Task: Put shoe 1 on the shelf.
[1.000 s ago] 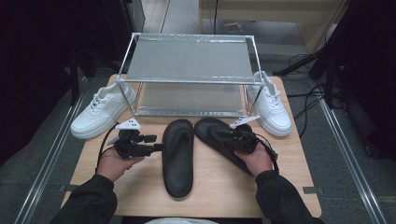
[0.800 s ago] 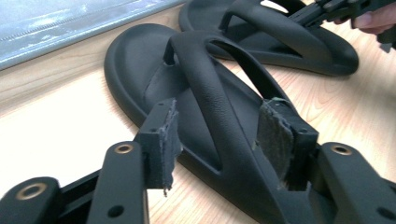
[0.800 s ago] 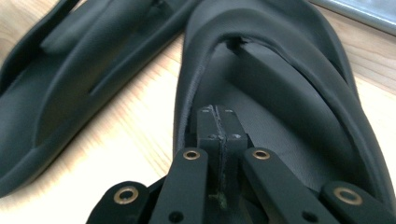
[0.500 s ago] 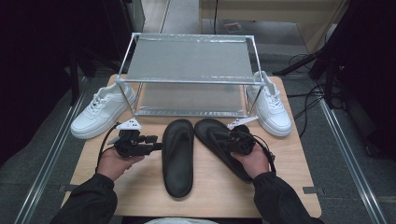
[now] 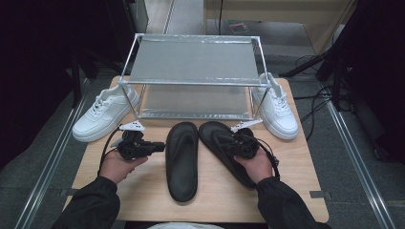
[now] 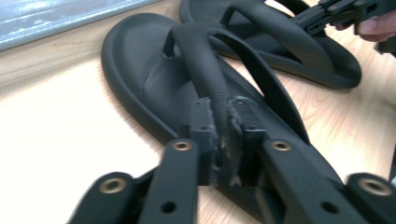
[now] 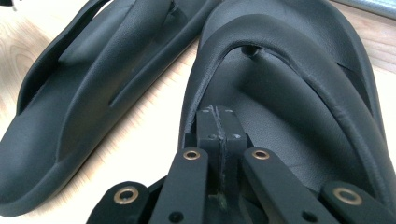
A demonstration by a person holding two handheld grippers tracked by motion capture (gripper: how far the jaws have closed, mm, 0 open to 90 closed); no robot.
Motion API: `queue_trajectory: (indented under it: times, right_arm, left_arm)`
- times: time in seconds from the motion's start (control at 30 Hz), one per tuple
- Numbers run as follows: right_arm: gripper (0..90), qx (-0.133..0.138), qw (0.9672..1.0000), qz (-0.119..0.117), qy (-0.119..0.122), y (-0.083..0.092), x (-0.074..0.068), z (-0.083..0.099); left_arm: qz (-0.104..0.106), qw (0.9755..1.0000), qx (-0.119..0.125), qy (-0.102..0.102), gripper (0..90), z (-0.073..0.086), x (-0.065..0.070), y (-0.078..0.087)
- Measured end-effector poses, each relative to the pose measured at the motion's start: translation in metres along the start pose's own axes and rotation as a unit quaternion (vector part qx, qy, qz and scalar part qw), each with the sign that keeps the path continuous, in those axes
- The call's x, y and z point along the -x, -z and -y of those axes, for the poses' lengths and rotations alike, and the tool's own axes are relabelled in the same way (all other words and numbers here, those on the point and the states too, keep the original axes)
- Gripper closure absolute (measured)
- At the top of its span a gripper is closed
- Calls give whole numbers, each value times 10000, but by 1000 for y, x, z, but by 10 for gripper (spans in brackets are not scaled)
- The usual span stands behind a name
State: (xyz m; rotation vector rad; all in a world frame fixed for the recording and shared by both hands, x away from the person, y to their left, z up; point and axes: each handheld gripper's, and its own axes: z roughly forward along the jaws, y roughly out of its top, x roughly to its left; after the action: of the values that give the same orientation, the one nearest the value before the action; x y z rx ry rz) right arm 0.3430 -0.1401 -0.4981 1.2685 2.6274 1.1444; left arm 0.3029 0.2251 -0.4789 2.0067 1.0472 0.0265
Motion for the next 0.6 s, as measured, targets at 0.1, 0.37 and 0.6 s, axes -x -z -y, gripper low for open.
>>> queue_trajectory:
  times: [0.1, 0.37, 0.6]
  right_arm:
    - [900, -4, 10000, -42, -43, -1, 0, -1]
    - [900, 24, 10000, -62, -66, -7, -3, -4]
    - [900, 50, 10000, -77, -31, -12, -9, -6]
  left_arm:
    - [-44, 10000, -6, -31, 878, 0, -1, 1]
    - [-97, 9998, -151, -41, 900, 2, -13, -9]
    - [-29, 9987, -499, -98, 900, 4, -12, -28]
